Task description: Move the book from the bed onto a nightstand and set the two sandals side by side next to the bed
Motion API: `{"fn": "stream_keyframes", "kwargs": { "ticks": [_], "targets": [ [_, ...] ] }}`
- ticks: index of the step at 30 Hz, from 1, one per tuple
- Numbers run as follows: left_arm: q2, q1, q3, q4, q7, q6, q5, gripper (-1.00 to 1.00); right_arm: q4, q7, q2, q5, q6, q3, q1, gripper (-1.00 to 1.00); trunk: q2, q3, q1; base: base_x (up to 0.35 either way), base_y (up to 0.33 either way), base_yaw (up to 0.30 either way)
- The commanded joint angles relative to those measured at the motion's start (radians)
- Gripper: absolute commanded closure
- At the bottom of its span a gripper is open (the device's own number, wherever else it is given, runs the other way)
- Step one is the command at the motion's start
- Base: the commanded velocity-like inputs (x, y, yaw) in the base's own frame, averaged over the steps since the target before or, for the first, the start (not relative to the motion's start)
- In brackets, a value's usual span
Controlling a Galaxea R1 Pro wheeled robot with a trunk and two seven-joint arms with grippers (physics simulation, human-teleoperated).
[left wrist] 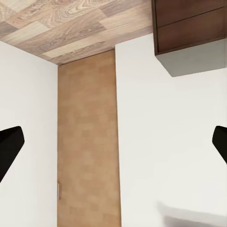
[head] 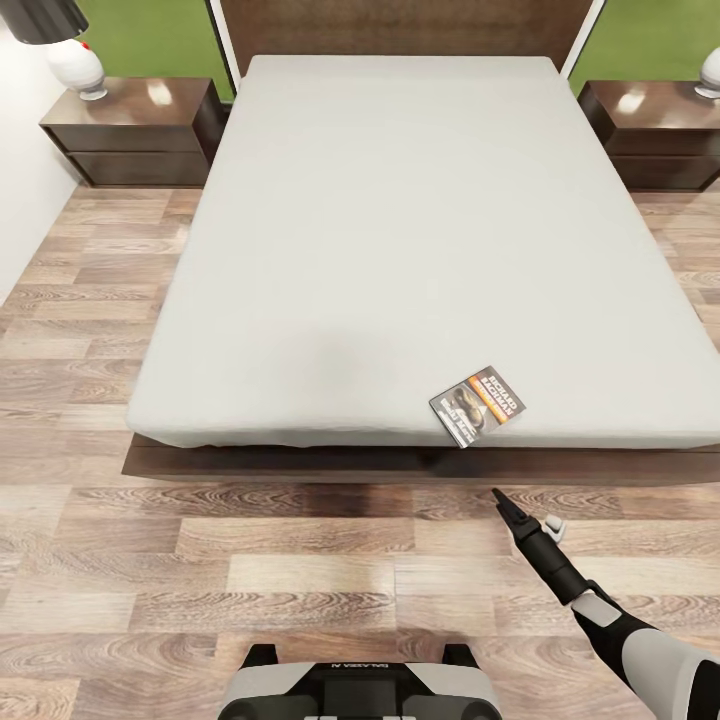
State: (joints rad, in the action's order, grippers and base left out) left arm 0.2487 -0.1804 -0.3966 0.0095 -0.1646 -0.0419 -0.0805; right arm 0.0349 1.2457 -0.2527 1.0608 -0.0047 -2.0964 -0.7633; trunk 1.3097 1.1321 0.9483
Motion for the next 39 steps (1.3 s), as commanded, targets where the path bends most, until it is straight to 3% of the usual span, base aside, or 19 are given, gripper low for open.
{"fn": "stream_keyframes", "kwargs": {
  "ticks": [1,19,39],
  "targets": [
    [0.0,-0.001,-0.008,-0.002,-0.003,-0.004,-0.008,-1.0,0.001,0.001,0.0,0.009,0.0,-0.008,0.0,-1.0,0.0,0.0,0.0,0.0,0.0,0.0],
    [-0.002,-0.001,-0.008,-0.002,-0.003,-0.005,-0.008,-1.0,0.004,0.05,0.002,0.012,-0.004,-0.005,-0.002,-1.0,0.0,0.0,0.0,0.0,0.0,0.0],
    [-0.005,0.0,-0.007,-0.002,-0.004,-0.007,-0.01,-1.0,0.003,0.057,0.001,0.013,-0.002,-0.006,-0.008,-1.0,0.0,0.0,0.0,0.0,0.0,0.0]
  ]
}}
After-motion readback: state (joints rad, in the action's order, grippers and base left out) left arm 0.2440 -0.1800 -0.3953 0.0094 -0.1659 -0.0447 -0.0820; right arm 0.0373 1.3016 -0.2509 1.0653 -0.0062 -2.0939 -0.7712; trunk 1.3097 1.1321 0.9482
